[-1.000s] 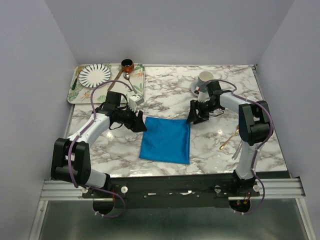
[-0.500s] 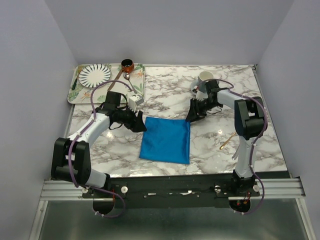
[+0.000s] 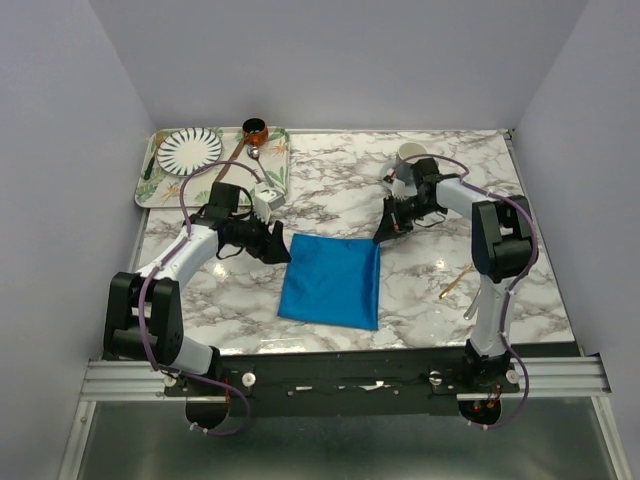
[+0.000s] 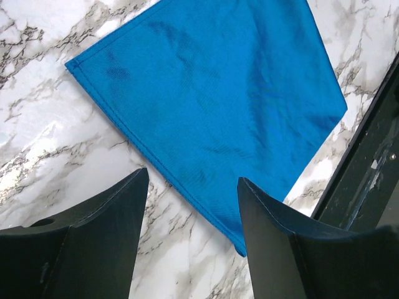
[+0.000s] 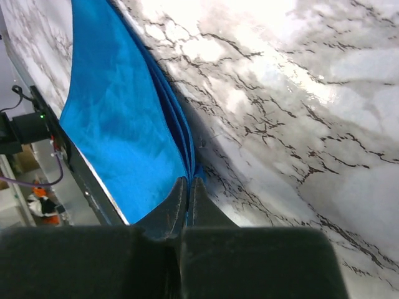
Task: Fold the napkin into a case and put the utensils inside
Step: Pick up the lower triangle-folded napkin from the center of the board, then fold the lower triangle-folded napkin at the center of the board.
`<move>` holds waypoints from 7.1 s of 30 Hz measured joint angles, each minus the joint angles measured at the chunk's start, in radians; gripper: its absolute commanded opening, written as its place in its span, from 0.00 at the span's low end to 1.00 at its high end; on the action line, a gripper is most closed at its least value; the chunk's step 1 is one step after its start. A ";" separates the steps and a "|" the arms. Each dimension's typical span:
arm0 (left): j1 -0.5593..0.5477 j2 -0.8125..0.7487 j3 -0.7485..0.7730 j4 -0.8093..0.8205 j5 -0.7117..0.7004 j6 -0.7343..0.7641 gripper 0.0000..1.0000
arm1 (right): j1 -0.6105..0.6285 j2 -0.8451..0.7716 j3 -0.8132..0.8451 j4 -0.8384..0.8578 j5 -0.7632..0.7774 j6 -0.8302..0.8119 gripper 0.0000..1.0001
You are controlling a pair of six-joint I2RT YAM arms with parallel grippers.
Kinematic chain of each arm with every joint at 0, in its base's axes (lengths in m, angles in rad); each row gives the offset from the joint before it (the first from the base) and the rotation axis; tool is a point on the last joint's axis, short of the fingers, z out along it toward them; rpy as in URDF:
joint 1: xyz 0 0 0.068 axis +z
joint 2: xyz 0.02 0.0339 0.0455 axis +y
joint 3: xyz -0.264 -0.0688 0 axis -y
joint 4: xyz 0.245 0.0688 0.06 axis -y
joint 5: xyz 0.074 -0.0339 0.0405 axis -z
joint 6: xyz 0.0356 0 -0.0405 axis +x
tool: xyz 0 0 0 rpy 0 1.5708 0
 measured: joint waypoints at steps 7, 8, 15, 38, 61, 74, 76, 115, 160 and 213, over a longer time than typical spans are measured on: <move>0.043 0.005 0.000 0.018 0.000 -0.062 0.70 | 0.039 -0.077 -0.029 0.001 0.026 -0.105 0.01; 0.051 0.007 0.000 0.023 0.000 -0.071 0.70 | 0.049 -0.088 -0.035 0.000 0.033 -0.118 0.01; 0.117 0.024 0.000 0.054 -0.002 -0.145 0.70 | 0.113 -0.144 -0.056 0.001 0.117 -0.230 0.00; 0.238 0.069 -0.001 0.120 -0.031 -0.277 0.68 | 0.475 -0.425 -0.324 0.151 0.388 -0.753 0.01; 0.182 0.114 0.214 -0.230 0.066 0.629 0.51 | 0.615 -0.620 -0.777 0.456 0.419 -1.489 0.01; -0.064 0.131 0.155 -0.280 -0.025 0.872 0.54 | 0.615 -0.618 -0.778 0.467 0.438 -1.501 0.01; -0.079 0.145 0.155 -0.279 -0.044 0.895 0.54 | 0.615 -0.620 -0.779 0.467 0.438 -1.499 0.01; -0.131 0.089 0.086 -0.345 -0.142 0.970 0.00 | 0.611 -0.776 -0.808 0.454 0.447 -1.355 0.01; -0.176 0.277 0.182 -0.362 -0.261 0.647 0.00 | 0.496 -0.606 -0.709 0.465 0.497 -1.363 0.01; -0.178 0.313 0.190 -0.357 -0.260 0.613 0.00 | 0.245 -0.333 -0.264 0.140 0.200 0.121 0.43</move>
